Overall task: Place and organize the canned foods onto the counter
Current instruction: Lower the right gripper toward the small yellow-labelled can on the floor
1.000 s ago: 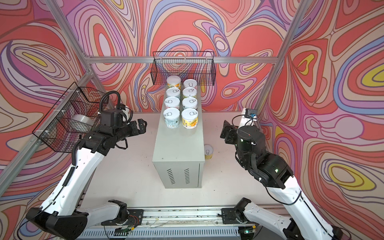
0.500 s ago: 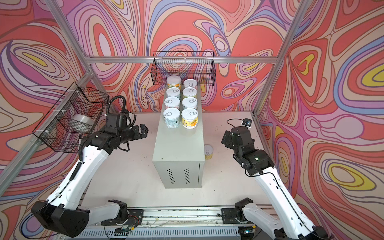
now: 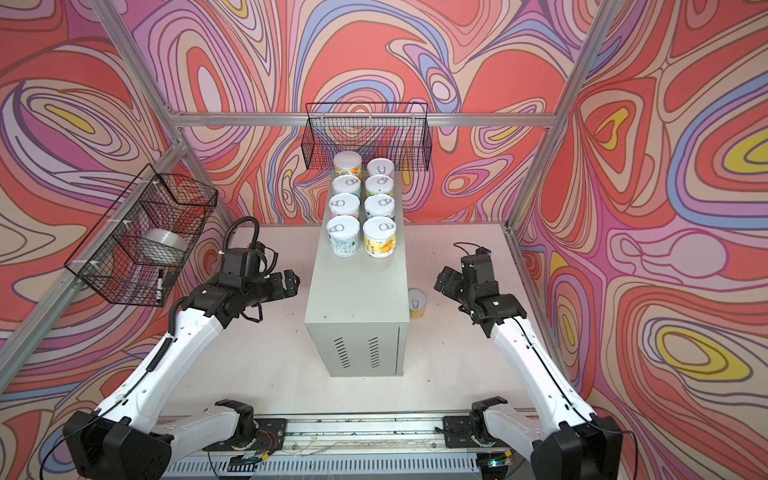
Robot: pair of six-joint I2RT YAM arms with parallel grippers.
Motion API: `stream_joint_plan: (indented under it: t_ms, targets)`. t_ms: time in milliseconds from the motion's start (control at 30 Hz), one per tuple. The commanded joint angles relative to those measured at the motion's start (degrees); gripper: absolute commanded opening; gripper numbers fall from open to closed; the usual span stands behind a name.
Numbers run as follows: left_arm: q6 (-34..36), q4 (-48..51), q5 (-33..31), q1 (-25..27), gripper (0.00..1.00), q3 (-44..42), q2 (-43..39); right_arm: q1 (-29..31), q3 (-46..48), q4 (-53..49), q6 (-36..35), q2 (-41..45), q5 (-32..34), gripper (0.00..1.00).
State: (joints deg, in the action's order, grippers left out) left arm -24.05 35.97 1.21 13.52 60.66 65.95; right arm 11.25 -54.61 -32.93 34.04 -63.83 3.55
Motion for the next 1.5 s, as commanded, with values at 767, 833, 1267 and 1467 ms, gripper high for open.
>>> stream_joint_plan:
  t_ms: [767, 833, 1267, 1467]
  targets:
    - [-5.1, -10.7, 4.4, -0.1, 0.96, -7.3, 0.4, 6.1, -1.0, 12.7, -1.5, -23.9, -7.4, 0.98]
    - [-5.3, -10.8, 4.0, -0.1, 0.96, -7.3, 0.7, 6.5, -1.6, 12.7, -1.4, -25.6, -7.0, 0.98]
    - [-6.0, -12.6, 3.9, -0.1, 0.96, -9.0, 1.4, 6.8, -1.6, 19.0, 0.2, -30.6, -12.1, 0.97]
    - [-6.2, -12.6, 3.8, -0.1, 0.95, -9.2, 1.4, 6.8, -1.8, 18.9, 0.2, -32.2, -12.3, 0.95]
